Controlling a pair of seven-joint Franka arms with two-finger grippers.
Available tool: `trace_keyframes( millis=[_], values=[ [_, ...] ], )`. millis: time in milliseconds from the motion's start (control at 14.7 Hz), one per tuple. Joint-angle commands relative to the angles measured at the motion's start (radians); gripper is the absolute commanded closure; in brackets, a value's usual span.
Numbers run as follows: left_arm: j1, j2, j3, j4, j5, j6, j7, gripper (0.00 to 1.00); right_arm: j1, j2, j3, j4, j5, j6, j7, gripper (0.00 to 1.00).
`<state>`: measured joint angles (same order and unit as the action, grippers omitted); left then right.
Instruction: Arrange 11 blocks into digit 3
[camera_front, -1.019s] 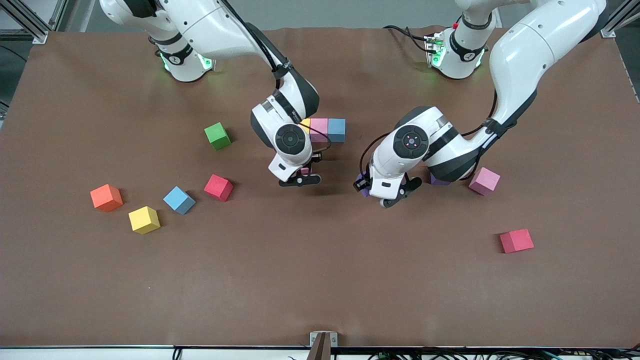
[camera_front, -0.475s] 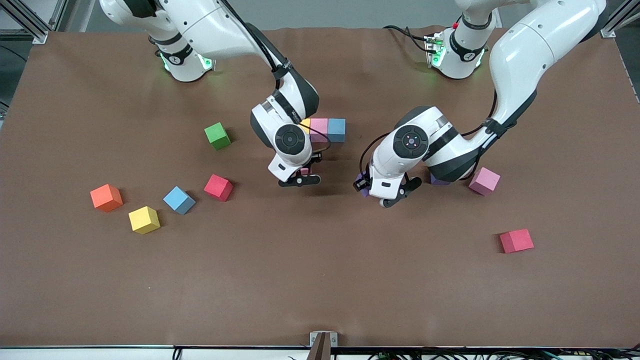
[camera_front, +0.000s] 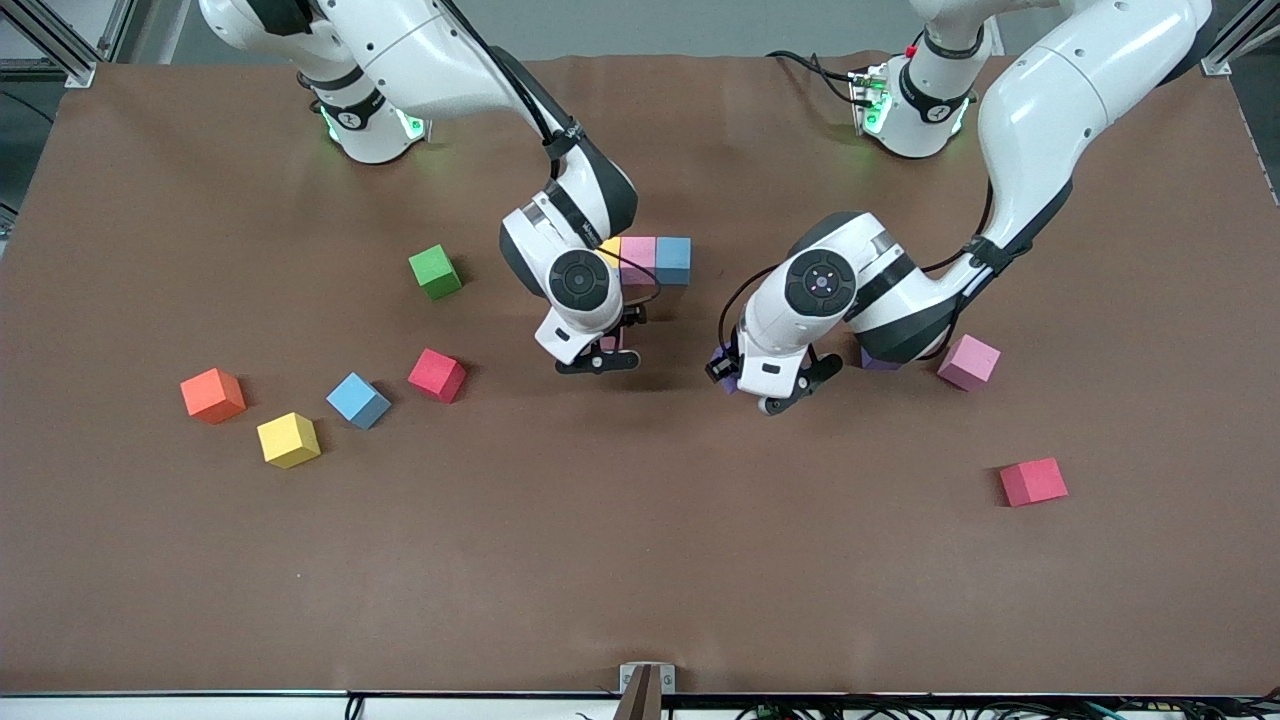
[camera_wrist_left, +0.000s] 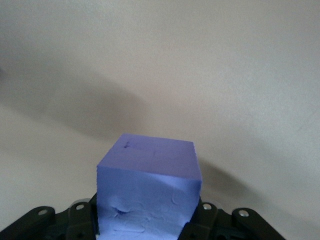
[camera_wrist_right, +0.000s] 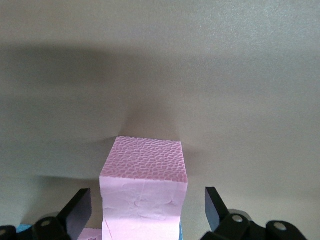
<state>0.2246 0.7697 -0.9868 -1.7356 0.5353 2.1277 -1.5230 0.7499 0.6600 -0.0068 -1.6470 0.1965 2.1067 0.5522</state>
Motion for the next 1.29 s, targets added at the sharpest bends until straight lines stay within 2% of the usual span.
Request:
trace_keyframes(
  millis=[0,136,272,475,679,883,1222],
  values=[
    [-0.034,-0.001,0.008,0.001,0.008,0.003,-0.087,0.75,-0.007,-0.039,0.002,-0.008,0.004,-0.002,0.002,0.0],
    [-0.044,-0.001,0.008,-0.024,0.009,0.018,-0.179,0.75,-0.018,-0.059,-0.005,0.025,0.003,-0.046,0.002,0.0],
    [-0.039,-0.007,0.008,-0.071,0.017,0.076,-0.32,0.75,-0.056,-0.085,-0.008,0.1,0.001,-0.169,0.003,0.0],
    [-0.045,-0.003,0.01,-0.097,0.02,0.13,-0.501,0.75,-0.13,-0.123,-0.067,0.176,0.001,-0.293,-0.005,0.0],
    [-0.097,-0.001,0.039,-0.098,0.051,0.169,-0.73,0.75,-0.204,-0.145,-0.13,0.176,-0.026,-0.298,-0.009,0.0],
    [-0.177,-0.001,0.1,-0.093,0.095,0.205,-0.962,0.75,-0.288,-0.14,-0.14,0.173,-0.121,-0.286,-0.072,0.0],
    [-0.309,-0.004,0.187,-0.081,0.097,0.277,-1.242,0.75,-0.336,-0.146,-0.139,0.067,-0.098,-0.248,-0.06,0.0]
  ],
)
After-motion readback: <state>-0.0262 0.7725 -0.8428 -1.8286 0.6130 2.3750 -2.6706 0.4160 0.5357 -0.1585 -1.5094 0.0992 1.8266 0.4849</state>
